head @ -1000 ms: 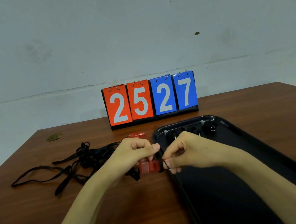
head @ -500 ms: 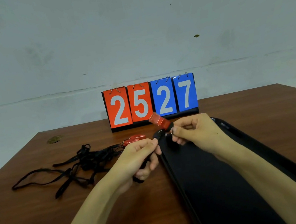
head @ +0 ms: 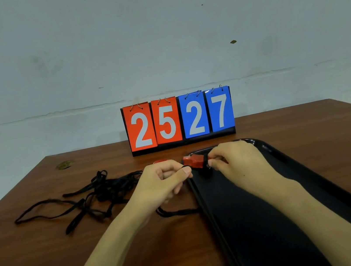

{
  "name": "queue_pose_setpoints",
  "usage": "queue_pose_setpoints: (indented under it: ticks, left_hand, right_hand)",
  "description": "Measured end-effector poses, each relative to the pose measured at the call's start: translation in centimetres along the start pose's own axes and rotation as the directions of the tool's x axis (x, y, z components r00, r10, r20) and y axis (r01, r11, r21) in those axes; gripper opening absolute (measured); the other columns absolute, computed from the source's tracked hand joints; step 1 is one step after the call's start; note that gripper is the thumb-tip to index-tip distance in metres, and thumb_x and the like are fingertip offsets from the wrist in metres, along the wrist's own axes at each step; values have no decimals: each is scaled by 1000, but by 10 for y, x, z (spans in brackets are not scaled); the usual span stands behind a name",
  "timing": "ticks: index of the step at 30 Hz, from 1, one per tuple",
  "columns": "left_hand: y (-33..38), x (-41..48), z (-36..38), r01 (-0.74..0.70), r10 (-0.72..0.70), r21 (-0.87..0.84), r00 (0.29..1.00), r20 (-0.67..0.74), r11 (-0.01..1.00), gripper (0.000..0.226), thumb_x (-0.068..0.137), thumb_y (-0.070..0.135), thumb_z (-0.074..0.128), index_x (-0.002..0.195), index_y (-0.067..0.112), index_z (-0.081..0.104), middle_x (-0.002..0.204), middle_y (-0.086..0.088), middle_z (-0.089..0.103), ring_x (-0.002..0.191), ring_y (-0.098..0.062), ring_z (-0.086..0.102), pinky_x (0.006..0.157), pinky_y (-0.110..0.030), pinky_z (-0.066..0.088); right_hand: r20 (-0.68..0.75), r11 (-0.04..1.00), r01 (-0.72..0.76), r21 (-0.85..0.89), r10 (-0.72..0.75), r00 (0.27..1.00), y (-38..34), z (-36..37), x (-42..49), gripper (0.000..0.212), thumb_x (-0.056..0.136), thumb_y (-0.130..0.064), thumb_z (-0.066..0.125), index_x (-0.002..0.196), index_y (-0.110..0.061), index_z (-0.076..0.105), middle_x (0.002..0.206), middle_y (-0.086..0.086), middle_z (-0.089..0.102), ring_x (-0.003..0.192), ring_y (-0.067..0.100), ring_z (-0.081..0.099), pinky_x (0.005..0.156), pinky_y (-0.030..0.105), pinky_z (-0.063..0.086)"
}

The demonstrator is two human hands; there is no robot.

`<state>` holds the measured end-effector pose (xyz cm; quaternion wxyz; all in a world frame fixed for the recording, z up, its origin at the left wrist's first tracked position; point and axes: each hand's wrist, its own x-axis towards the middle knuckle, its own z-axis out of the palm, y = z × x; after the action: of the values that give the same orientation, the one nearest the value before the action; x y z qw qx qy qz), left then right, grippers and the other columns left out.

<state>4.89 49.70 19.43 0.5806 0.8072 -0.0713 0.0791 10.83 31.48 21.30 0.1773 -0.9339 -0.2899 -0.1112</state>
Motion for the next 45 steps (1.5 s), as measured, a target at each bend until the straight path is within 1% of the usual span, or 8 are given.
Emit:
queue_pose_setpoints:
  ticks: [10, 14, 19, 21, 25, 32, 40, 45]
  left_hand:
    - [1, -3, 6, -139, 119, 295, 989, 84, 945, 15, 83, 27, 66, 69, 24, 70, 51, 12, 59, 50, 1, 52, 55, -10, 42]
    - [1, 1, -2, -113, 122, 295, 992, -14, 949, 19, 82, 30, 66, 66, 21, 70, 56, 9, 63, 51, 2, 54, 56, -9, 43]
    - [-4, 5, -14, -9, -14, 265, 996, 85, 964, 32, 73, 48, 61, 77, 18, 71, 68, -8, 67, 61, -16, 61, 61, -13, 47]
    - [-2, 4, -14, 32, -63, 230, 990, 130, 973, 40, 72, 53, 57, 76, 14, 69, 68, -16, 64, 57, -25, 59, 58, -19, 46]
    - [1, 0, -8, 140, -140, 9, 977, 159, 990, 39, 83, 44, 52, 69, 9, 65, 53, 1, 52, 37, -7, 34, 40, -20, 26]
    - [-6, 3, -1, 128, -119, -85, 987, 106, 988, 26, 98, 25, 42, 97, 3, 55, 55, -6, 51, 34, -11, 25, 37, -20, 19]
    - [-3, 3, 8, -21, 19, 31, 998, 56, 999, 22, 88, 28, 56, 86, 7, 61, 51, 1, 53, 33, -6, 35, 36, -17, 28]
    - [-12, 2, 9, -93, 121, 373, 991, -52, 923, 31, 91, 34, 52, 63, 25, 62, 57, 8, 57, 55, 0, 52, 62, -20, 43]
  right_hand:
    - [146, 979, 202, -3, -200, 969, 2, 14, -3, 19, 90, -31, 58, 98, -20, 70, 76, -13, 54, 76, 7, 56, 73, 25, 48]
    - [230, 958, 222, 183, -261, 938, -1, 11, -6, 11, 88, -24, 61, 85, -19, 71, 69, -13, 60, 68, 2, 59, 74, 19, 49]
    - [307, 880, 129, 456, -292, 906, -9, 5, -10, 14, 88, -17, 61, 78, -16, 70, 69, -6, 66, 70, 0, 62, 73, 14, 47]
    - [281, 859, 125, 496, -295, 913, -8, 1, -9, 15, 88, -17, 61, 80, -11, 72, 72, -4, 67, 76, 5, 63, 81, 20, 50]
    - [167, 815, 99, 570, -233, 958, -7, -8, -7, 20, 89, -16, 60, 71, -19, 69, 65, -20, 63, 69, -7, 57, 67, 10, 42]
    - [-50, 757, -7, 653, 52, 997, 1, -7, -2, 18, 89, -17, 60, 74, -23, 68, 65, -11, 66, 63, -9, 58, 64, 9, 41]
    - [-99, 946, -111, 304, 147, 984, 3, 6, -2, 11, 90, -28, 57, 92, -26, 68, 73, -15, 62, 71, -1, 57, 68, 15, 42]
    - [-88, 1000, 9, -29, -12, 996, -7, 12, -6, 21, 94, -34, 49, 101, -23, 66, 93, -6, 66, 86, 9, 58, 80, 26, 48]
